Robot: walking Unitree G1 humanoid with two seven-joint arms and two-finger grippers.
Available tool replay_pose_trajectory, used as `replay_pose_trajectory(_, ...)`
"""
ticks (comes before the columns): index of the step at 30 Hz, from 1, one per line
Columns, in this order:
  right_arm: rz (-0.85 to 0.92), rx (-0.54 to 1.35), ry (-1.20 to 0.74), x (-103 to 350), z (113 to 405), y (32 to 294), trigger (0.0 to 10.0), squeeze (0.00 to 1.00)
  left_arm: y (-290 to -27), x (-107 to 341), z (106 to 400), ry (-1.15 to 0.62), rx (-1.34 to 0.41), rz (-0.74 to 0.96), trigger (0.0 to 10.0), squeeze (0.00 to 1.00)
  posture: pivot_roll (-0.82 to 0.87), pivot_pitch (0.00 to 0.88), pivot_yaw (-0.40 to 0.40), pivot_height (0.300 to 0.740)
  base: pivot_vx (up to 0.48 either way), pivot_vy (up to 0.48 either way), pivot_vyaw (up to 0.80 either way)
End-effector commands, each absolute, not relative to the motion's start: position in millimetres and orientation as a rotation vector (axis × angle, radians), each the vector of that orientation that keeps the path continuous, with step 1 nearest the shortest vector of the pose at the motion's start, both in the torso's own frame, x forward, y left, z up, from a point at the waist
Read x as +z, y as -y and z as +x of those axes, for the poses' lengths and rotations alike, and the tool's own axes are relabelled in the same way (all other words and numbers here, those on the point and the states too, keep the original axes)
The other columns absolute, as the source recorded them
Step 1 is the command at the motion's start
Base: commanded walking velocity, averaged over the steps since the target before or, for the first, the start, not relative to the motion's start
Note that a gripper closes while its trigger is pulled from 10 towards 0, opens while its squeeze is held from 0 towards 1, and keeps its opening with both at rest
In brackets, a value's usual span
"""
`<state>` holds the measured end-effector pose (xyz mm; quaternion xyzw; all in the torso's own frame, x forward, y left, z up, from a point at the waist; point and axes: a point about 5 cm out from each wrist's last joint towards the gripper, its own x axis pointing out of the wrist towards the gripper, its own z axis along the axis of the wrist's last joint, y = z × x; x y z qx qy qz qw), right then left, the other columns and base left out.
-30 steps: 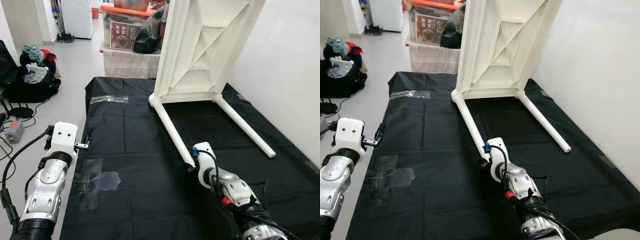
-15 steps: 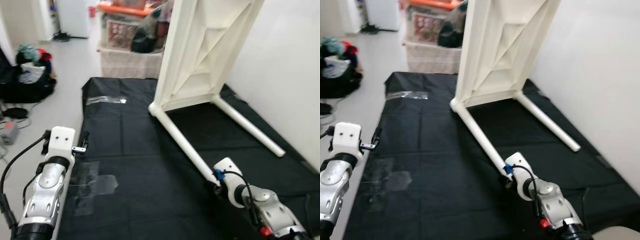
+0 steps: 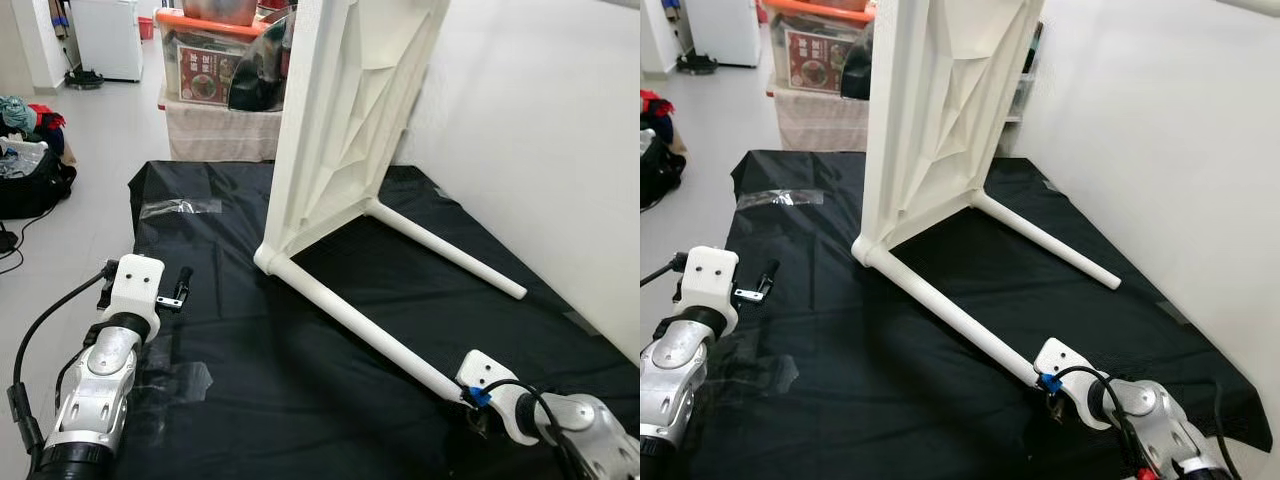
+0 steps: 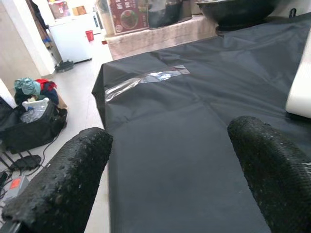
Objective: Building children table
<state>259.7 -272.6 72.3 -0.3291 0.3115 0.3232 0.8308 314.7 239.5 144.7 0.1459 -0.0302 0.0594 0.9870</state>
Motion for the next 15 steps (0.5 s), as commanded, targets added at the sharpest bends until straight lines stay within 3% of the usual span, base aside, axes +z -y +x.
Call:
replay_pose_trajectory(1,-0.79,0.69,-0.846,44,239,289,0.0,0.0,-238,141,315,0.048,0.108,0.317,10.0,0.0,0.08,0.0,-0.13,0.74,0.0,0.0,0.0)
replay_pose_trajectory(6,-0.976,0.721,-0.723,48,253,289,0.0,0.0,-237,143,315,0.051,0.107,0.322,10.0,0.0,0.09,0.0,-0.131,0.74,0.0,0.0,0.0)
replay_pose_trajectory(15,-1.072,0.805,-0.544,51,266,268,0.0,0.0,-237,145,316,0.057,0.105,0.327,10.0,0.0,0.1,0.0,-0.133,0.74,0.0,0.0,0.0)
